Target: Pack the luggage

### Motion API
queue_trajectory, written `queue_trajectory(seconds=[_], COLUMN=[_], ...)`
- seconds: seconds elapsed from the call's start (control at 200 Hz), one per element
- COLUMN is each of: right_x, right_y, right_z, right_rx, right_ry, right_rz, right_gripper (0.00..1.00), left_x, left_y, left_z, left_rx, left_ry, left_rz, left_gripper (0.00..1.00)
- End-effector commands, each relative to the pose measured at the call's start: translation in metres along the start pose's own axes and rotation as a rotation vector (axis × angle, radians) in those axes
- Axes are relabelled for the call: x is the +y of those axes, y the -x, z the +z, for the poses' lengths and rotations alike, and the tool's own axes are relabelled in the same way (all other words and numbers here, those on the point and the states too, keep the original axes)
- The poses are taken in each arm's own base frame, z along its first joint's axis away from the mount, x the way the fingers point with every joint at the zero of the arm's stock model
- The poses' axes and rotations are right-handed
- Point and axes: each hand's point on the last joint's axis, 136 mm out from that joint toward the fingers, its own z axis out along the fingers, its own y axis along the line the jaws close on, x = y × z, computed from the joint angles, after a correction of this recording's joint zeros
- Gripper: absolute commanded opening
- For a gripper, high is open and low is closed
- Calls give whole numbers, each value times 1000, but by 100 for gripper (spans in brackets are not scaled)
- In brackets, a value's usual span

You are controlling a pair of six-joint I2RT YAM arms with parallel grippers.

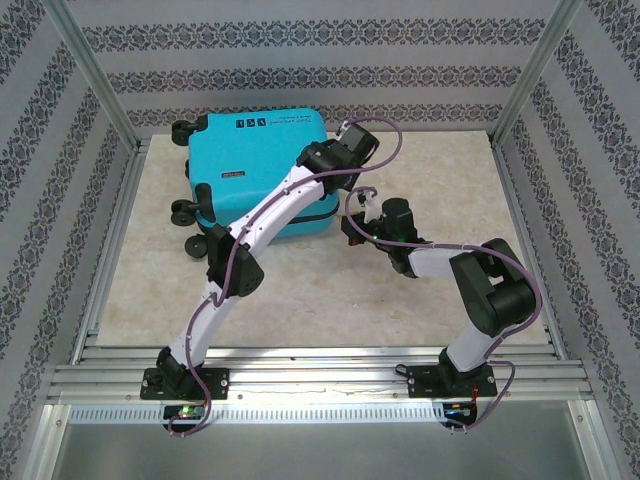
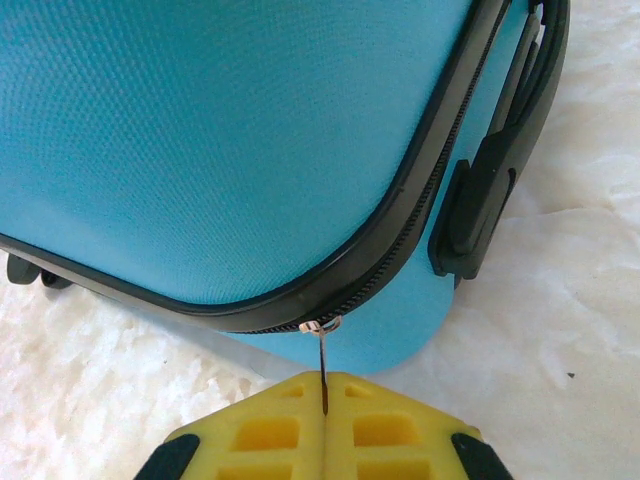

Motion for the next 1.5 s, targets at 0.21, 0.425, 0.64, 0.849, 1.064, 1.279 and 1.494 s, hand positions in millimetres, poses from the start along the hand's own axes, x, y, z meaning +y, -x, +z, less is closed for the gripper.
queue_trajectory(seconds=[0.21,0.425,0.64,0.849,1.064,1.279,1.494], right_x=[43,74,114,105,76,71,47], right_y=[0,-17,-29,-12,16,19,16], right_z=[-1,-6,-13,-1,-7,-15,-22], right_rx=[-42,-34,-49,-80,-141,-149,-157], right_ry=[106,139,183,96,-4,1,-101], right_rz=[-42,-53,-79,-145,-154,-126,-65], right_gripper=[0,0,0,0,0,0,0], left_x=[31,33,52,66,70,92,107], left_y=[-69,-125,-182,-180,-190,-183,-186], left_z=[1,-15,-58,-68,-50,-54,-52], left_rx=[225,286,318,277,332,312,313], left_ry=[172,91,6,-5,9,22,4], left_rz=[175,168,96,75,98,74,36], left_gripper=[71,68,67,67,65,64,61])
